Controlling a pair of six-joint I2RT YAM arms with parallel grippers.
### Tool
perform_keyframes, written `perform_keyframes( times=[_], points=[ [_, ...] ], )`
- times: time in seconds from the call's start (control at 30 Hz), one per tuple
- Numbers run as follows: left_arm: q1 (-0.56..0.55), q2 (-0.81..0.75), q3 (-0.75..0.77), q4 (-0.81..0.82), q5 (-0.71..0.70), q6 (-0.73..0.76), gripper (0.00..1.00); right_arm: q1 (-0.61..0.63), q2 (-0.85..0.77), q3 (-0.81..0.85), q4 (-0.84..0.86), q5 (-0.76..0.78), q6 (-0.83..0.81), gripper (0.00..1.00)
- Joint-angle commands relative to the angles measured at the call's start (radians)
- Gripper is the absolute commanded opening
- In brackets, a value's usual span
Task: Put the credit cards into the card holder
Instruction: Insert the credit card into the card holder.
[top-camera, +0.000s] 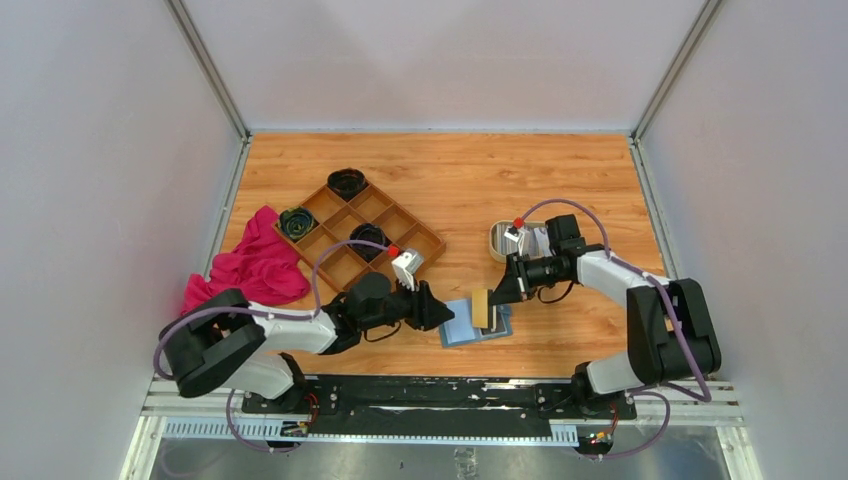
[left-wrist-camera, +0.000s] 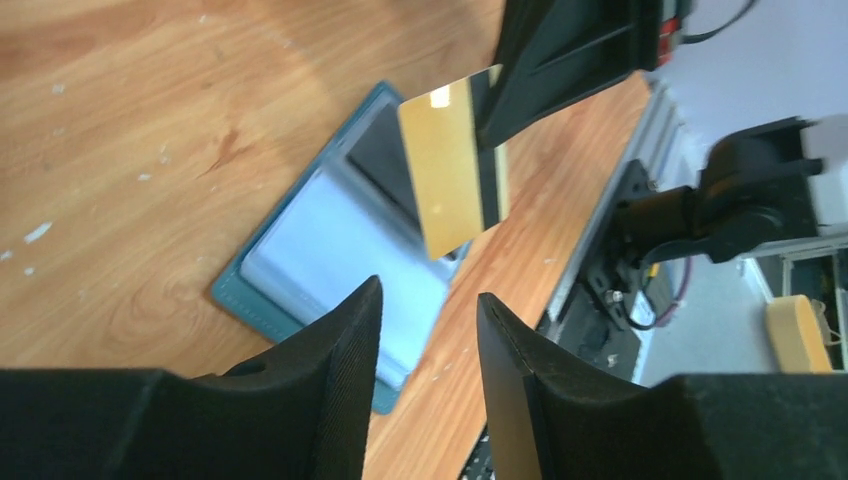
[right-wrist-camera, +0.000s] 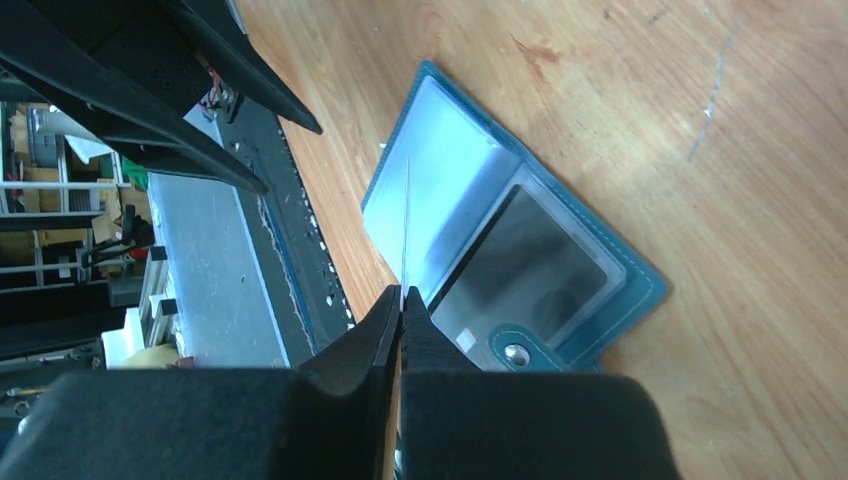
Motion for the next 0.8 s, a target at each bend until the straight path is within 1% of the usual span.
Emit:
perform_keyframes(
  times=[0.0,0.17,0.37,0.53,0.6,0.7,0.77],
  points=[
    [-0.020,0.072,0.041,-0.031,-0.049,-0.039,0.42,-0.013,0.036,-0.015,0.022,0.060,0.056,0.00],
    [-0.031,0.103,0.052,-0.033,-0.081,-0.034,0.32,-0.013,0.064,-0.020,0.029,0.079,0.076,0.00],
    [-0.044,0.167,0.081,-0.033,-0.083,-0.053,0.28,-0.012,0.077,-0.027,0.048,0.103,0.099,0.00],
    [-0.053,0.229,0.088,-0.042,-0.105,-0.114,0.19,-0.010,0.090,-0.028,0.059,0.093,0.107,0.00],
    [-0.059,0.232,0.091,-0.066,-0.124,-0.121,0.15,-0.012,0.095,-0.032,0.065,0.095,0.112,0.00],
    [-0.074,0.213,0.103,-0.156,-0.186,-0.127,0.13,-0.011,0.113,-0.029,0.065,0.106,0.116,0.00],
    [-0.079,0.208,0.102,-0.184,-0.212,-0.139,0.10,-0.011,0.117,-0.029,0.063,0.113,0.116,0.00]
  ],
)
